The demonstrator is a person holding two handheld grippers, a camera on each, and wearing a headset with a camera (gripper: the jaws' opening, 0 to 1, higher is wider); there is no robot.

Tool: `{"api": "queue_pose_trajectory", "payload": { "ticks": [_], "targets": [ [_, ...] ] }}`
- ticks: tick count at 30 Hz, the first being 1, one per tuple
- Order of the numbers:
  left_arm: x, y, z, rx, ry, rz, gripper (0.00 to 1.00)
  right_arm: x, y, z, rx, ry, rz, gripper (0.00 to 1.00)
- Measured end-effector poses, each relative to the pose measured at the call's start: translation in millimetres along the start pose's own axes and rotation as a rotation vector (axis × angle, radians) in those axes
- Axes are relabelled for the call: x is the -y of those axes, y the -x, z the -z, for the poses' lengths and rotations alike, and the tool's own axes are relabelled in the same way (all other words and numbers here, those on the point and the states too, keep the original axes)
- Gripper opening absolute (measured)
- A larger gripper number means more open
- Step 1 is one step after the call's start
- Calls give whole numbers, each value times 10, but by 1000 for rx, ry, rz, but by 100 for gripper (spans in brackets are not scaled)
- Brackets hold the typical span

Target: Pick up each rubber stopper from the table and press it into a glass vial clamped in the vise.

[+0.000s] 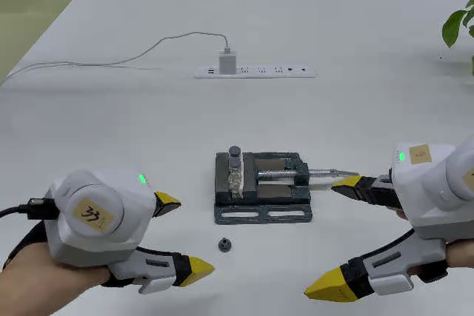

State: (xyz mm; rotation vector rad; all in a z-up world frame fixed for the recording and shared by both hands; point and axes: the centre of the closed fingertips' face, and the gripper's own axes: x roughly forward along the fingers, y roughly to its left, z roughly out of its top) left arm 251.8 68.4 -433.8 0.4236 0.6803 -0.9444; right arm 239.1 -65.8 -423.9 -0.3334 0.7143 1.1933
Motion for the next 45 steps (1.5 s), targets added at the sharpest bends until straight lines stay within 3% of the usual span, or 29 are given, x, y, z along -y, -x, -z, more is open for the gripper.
{"api": "queue_pose_trajectory", "payload": {
  "ticks": [6, 11, 20, 24, 33, 45],
  "targets": [
    [56, -109, 25, -116, -113, 70, 45, -4, 66, 127, 1, -26, 21, 98],
    [31, -206, 39, -179, -130, 100, 34, -22, 133, 192, 14, -52, 34, 97],
    [58, -328, 23, -253, -126, 159, 19, -24, 189, 309, 20, -89, 52, 96],
    [70, -394, 52, -300, -127, 168, 18, -35, 204, 333, 25, -103, 54, 95],
    [81, -508, 110, -357, -127, 178, 12, -33, 235, 377, 35, -126, 62, 94],
    [125, -572, 113, -379, -123, 195, 7, -56, 221, 425, 44, -146, 60, 92]
  ]
}}
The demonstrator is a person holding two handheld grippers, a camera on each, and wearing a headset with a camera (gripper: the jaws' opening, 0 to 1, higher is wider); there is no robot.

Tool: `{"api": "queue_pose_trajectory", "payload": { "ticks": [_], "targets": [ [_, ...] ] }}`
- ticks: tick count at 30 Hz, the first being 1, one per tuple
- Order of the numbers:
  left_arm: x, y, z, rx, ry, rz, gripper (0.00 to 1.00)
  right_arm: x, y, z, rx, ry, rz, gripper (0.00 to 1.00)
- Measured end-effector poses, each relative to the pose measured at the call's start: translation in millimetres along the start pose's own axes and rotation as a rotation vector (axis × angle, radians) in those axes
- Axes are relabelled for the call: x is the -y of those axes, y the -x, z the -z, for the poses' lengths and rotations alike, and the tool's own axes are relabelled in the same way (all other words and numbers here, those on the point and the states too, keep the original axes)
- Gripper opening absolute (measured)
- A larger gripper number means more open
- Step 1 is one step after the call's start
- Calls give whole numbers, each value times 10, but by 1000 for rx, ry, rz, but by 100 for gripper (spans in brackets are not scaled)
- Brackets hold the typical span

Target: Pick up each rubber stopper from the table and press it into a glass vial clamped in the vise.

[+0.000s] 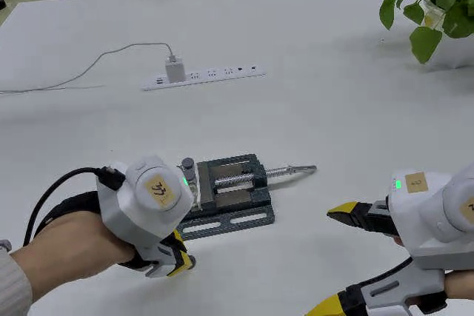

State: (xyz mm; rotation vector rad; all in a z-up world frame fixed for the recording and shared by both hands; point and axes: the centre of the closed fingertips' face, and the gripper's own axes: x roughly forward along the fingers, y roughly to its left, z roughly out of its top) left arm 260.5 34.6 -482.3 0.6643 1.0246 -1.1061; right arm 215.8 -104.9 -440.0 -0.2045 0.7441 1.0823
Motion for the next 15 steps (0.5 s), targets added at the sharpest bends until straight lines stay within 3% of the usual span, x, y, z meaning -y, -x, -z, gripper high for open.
{"api": "queue_pose_trajectory", "payload": {
  "ticks": [15],
  "targets": [
    [6, -49, 4, -49, -9, 8, 6, -21, 2, 16, 7, -14, -3, 91]
  ]
}}
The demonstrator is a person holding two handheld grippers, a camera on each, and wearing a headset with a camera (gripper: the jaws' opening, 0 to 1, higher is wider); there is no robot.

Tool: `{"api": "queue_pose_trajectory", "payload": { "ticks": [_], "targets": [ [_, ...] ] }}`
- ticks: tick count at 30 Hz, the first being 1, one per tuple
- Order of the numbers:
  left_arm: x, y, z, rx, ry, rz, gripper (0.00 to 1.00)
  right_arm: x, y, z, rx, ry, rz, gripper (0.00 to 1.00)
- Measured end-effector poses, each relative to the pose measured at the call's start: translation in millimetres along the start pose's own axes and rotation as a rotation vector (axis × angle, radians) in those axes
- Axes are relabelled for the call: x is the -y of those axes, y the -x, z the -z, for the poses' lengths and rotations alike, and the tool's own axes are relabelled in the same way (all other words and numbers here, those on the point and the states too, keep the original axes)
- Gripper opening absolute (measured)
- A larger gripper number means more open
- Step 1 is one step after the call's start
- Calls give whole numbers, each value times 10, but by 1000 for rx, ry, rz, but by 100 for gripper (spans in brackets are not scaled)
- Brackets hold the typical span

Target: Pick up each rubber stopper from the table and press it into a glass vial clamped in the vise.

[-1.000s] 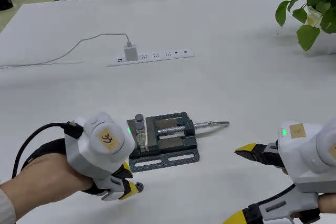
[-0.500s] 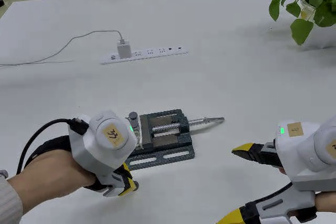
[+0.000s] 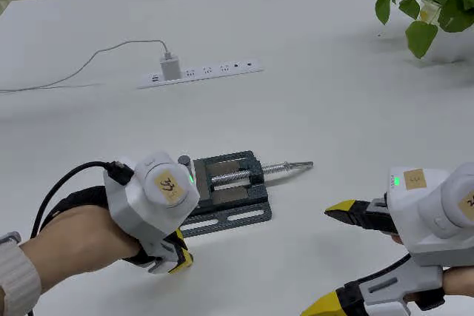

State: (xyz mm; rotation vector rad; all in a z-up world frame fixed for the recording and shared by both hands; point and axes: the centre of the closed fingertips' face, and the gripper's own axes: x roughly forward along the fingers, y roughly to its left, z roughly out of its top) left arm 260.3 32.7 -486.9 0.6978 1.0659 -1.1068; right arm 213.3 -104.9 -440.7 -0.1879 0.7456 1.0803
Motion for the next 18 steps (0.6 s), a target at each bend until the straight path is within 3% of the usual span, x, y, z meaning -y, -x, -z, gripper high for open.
{"api": "queue_pose_trajectory", "payload": {
  "ticks": [4, 18],
  "targets": [
    [-6, -26, 9, -16, -8, -9, 6, -11, -20, -8, 1, 2, -5, 91],
    [-29, -24, 22, -29, 44, -10, 5, -68, -123, -26, -5, 9, -27, 90]
  ]
}}
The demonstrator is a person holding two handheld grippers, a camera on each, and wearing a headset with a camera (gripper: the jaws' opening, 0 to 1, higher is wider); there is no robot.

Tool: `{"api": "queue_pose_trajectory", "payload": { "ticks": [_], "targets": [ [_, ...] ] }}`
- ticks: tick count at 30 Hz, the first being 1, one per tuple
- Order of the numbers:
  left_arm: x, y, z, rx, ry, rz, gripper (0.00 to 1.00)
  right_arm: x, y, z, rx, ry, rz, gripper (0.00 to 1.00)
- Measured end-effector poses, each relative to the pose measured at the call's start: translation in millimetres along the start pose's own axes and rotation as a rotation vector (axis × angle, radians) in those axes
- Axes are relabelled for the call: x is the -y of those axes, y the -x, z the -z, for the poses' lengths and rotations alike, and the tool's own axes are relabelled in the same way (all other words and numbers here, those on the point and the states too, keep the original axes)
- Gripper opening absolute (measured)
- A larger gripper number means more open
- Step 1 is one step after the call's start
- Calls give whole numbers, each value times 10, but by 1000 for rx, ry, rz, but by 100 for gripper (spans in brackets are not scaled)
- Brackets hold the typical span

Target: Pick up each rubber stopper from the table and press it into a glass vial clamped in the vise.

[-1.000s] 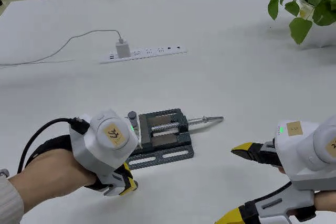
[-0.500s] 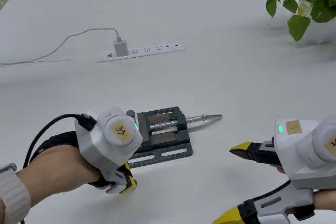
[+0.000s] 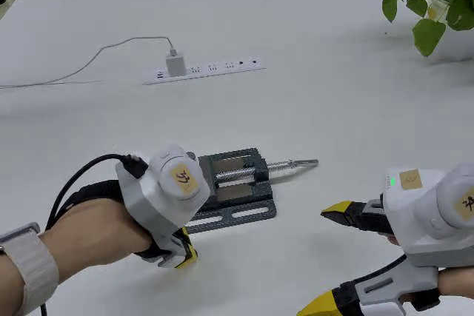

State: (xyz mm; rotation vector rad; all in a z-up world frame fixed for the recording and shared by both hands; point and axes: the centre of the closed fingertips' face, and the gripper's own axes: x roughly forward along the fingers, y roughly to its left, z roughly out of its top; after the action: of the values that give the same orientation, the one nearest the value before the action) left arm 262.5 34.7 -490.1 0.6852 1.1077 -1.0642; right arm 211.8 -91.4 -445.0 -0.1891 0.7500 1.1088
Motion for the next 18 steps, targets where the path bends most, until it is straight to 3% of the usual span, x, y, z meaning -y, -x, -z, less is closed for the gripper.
{"api": "queue_pose_trajectory", "payload": {
  "ticks": [11, 14, 16, 18],
  "targets": [
    [-12, 26, 14, 96, 114, -19, 4, -42, -26, -28, -1, 11, -14, 89],
    [16, 58, -43, 172, 200, -3, 4, -30, -21, -37, 4, 13, -8, 89],
    [36, 98, -68, 215, 227, 15, 4, -18, -21, -31, 5, 11, -3, 88],
    [12, 149, -78, 253, 276, 4, 4, -20, -25, -24, 5, 11, -3, 88]
  ]
}}
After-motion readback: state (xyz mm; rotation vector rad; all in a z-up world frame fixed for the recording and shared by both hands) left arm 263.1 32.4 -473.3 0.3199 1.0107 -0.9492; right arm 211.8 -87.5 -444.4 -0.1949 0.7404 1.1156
